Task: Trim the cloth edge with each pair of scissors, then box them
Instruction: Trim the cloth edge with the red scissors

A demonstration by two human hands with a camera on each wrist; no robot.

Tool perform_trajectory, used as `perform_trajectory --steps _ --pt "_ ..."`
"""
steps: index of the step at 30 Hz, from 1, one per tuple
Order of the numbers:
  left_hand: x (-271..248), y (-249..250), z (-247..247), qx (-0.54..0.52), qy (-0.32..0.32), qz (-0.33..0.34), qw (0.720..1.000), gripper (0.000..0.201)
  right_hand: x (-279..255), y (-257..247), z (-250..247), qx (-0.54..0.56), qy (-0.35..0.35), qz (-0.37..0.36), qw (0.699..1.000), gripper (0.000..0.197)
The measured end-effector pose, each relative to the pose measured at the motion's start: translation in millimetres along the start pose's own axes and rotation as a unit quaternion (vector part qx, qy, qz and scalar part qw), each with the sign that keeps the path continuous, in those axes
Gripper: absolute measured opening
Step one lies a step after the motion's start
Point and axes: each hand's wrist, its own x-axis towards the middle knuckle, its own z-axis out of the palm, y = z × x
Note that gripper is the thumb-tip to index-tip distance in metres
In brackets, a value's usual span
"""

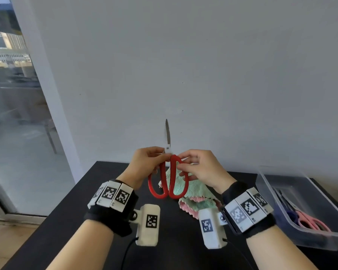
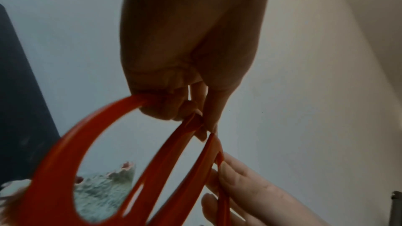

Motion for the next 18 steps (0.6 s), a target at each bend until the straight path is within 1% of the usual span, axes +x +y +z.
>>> perform_trajectory --steps 4,9,12,15,18 --pt "9.9 3.1 7.6 0.027 -0.012 0.023 0.999 0.008 10.1 6.2 -5.0 -0.009 -0.002 -0.016 1.0 0.022" --pt "22.1 3.1 9.3 0.036 -0.016 0.024 0.999 0.012 18.5 13.6 -8.1 -0.003 -0.006 -0.025 1.0 0.022" --pt "27.2 -0.2 6.9 0.017 -0.026 0.02 0.999 0.014 20.2 16.9 -6.7 0.007 -0.01 -0.032 0.999 0.02" --pt "29.0 -2.7 4.3 -0.009 -0.037 0.019 0.999 0.012 20.6 18.7 -5.0 0.01 -0.013 -0.04 0.999 0.018" --pt "29.9 -4.8 2.4 -0.029 -0.058 0.022 0.998 0.016 21.4 19.0 -5.9 0.009 -0.019 -0.046 0.999 0.019"
